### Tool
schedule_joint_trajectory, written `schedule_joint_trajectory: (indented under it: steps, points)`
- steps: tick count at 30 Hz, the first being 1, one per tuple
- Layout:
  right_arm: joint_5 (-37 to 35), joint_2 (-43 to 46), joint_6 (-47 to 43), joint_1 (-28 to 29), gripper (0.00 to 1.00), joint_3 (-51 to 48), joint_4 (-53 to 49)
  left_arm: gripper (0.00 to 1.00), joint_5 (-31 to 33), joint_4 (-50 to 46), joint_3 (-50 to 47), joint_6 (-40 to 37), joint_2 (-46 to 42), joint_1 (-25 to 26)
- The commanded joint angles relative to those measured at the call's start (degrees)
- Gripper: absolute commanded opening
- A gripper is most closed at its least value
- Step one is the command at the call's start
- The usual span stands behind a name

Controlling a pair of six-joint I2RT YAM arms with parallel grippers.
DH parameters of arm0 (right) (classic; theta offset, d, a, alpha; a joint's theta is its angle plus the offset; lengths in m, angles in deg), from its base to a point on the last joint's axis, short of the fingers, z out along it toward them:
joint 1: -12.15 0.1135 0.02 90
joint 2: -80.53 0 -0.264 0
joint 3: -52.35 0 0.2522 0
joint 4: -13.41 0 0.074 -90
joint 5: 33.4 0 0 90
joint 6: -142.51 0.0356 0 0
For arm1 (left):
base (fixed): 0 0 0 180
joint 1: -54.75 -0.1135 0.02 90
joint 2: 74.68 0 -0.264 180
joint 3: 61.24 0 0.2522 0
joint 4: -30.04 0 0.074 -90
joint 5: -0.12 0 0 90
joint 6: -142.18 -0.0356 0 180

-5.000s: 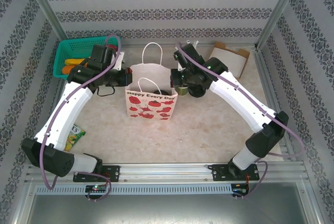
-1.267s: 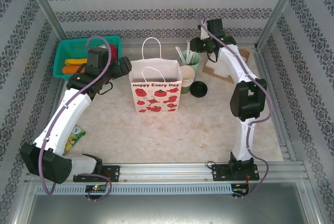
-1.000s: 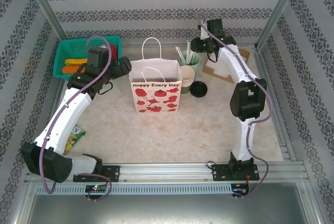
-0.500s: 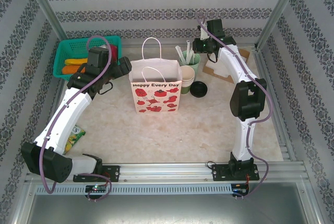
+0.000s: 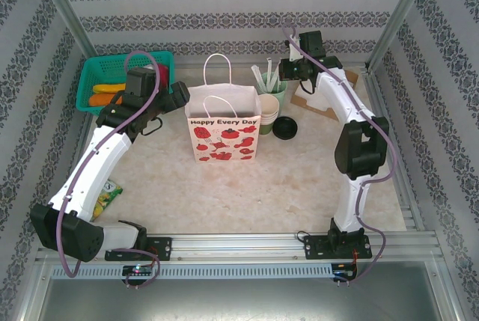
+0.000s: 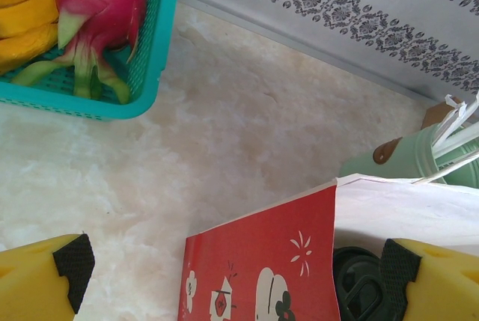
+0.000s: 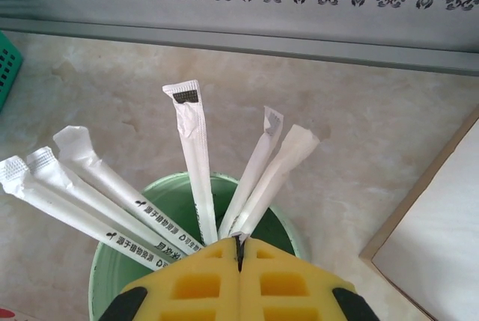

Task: Pack the takeout coffee

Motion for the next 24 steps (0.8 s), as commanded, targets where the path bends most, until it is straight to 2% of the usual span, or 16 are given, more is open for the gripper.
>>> schedule_joint_trajectory:
  steps: [1,8,15,18,24]
  points:
    - [-0.4,3.4,-1.1,-0.1,0.0,-1.8,1.7,1.0,-0.4,-0.9,0.9,0.5,-0.2,-1.0]
    - [-0.6,7.5,0.5,-0.3,0.0,-6.0,5.7,1.0,-1.9,0.0,1.0,-0.6,-0.2,-0.9]
    - [1.6,12.1,3.7,-0.9,0.0,-9.9,9.7,1.0,0.0,-0.5,1.1,-1.0,-0.3,-1.1]
    - [1.3,14.2,4.7,-1.0,0.0,-11.3,10.5,1.0,2.2,-1.3,1.4,-0.9,-0.3,-1.2]
    - [1.4,19.8,7.0,-1.1,0.0,-14.5,11.8,0.99,10.9,-3.9,1.2,2.7,0.1,-2.0]
